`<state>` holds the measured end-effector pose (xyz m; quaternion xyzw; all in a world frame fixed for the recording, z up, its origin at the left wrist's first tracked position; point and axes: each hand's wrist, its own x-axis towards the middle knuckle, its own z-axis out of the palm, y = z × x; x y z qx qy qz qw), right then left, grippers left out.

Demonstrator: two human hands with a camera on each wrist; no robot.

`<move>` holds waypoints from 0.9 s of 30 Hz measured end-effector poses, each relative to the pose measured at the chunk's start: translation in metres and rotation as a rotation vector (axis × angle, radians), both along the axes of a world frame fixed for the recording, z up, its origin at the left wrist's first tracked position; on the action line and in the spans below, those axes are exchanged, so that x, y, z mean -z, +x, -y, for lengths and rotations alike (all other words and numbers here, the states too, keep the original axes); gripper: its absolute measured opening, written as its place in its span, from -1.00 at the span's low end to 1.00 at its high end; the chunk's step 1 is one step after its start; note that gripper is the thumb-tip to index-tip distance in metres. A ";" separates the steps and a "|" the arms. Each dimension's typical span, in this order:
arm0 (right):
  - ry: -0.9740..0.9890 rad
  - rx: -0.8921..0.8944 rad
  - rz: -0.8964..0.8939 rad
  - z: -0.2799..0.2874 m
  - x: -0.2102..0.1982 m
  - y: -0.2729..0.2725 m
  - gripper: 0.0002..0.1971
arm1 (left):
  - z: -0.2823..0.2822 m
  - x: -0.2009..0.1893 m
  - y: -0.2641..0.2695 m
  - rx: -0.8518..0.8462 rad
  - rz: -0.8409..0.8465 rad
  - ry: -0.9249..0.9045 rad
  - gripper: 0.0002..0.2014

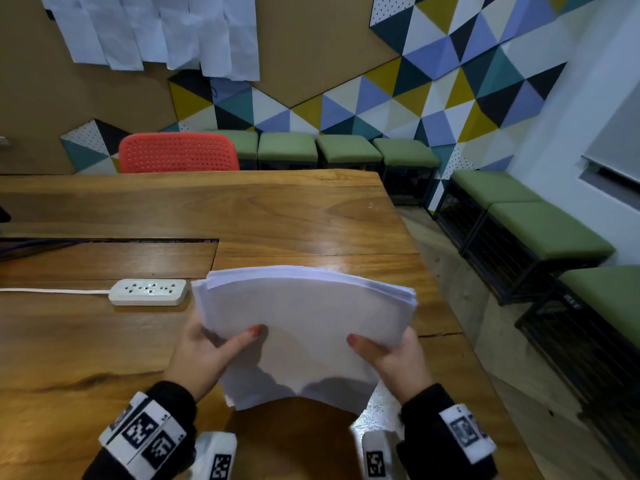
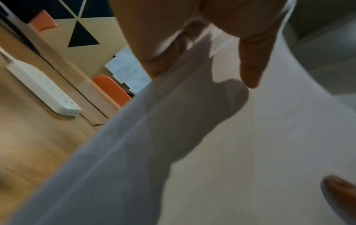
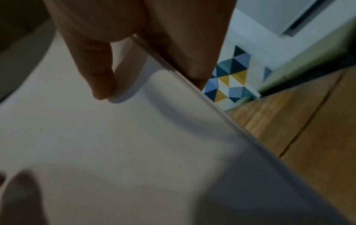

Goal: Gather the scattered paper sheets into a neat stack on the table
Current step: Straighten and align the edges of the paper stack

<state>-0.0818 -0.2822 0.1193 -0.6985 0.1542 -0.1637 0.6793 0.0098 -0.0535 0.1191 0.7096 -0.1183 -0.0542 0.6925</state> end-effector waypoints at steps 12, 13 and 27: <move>-0.046 0.141 0.011 -0.012 0.019 -0.002 -0.74 | 0.015 -0.004 -0.021 -0.068 -0.109 0.022 -0.65; -0.037 0.146 0.013 -0.013 0.018 0.000 -0.79 | 0.017 -0.004 -0.022 -0.098 -0.108 0.007 -0.66; -0.004 0.212 0.346 -0.012 -0.039 0.005 -0.06 | 0.018 -0.044 -0.006 -0.196 0.106 -0.164 -0.25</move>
